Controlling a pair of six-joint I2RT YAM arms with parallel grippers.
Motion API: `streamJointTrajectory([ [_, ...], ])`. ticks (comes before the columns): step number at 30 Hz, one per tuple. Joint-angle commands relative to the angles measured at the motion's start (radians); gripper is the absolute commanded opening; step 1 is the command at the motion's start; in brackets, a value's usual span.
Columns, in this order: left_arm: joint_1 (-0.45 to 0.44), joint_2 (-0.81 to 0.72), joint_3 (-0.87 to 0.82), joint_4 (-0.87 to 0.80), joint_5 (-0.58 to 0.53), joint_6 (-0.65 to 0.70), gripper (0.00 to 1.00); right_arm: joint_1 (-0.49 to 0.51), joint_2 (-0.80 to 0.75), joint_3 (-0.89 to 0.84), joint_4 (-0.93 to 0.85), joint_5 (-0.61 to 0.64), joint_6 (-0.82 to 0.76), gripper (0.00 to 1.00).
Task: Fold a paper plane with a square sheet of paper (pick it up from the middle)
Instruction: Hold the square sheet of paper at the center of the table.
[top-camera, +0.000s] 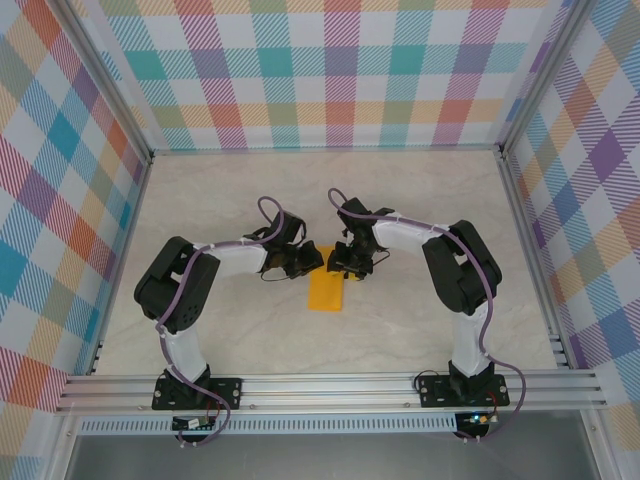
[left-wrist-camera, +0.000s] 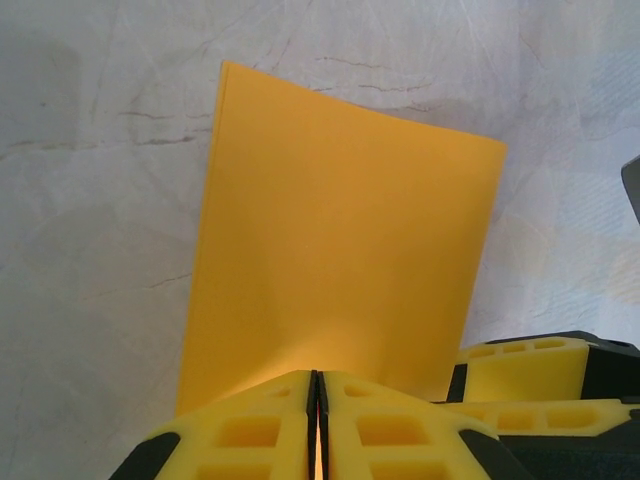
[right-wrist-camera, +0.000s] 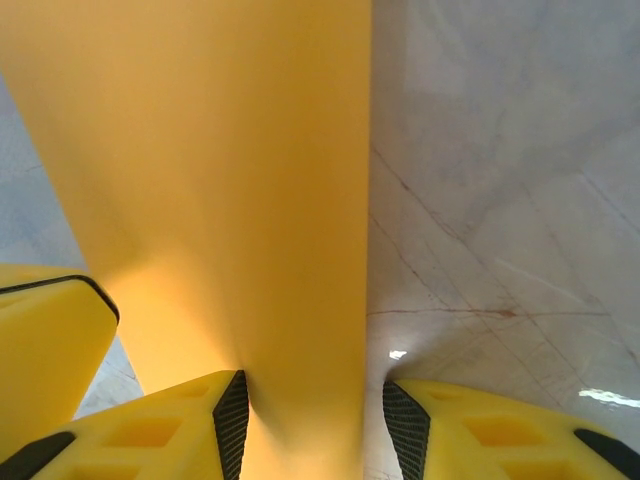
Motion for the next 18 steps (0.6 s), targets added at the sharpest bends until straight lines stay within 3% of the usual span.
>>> streamJointTrajectory([
  [1,-0.015,0.026,0.025,-0.029,0.019,0.017,0.12,0.003,0.124,-0.054,0.020,0.074,-0.014,0.45],
  [18,-0.016,0.034,0.003,-0.150,-0.050,0.012,0.06,0.003,0.104,-0.040,0.012,0.057,-0.011,0.45],
])
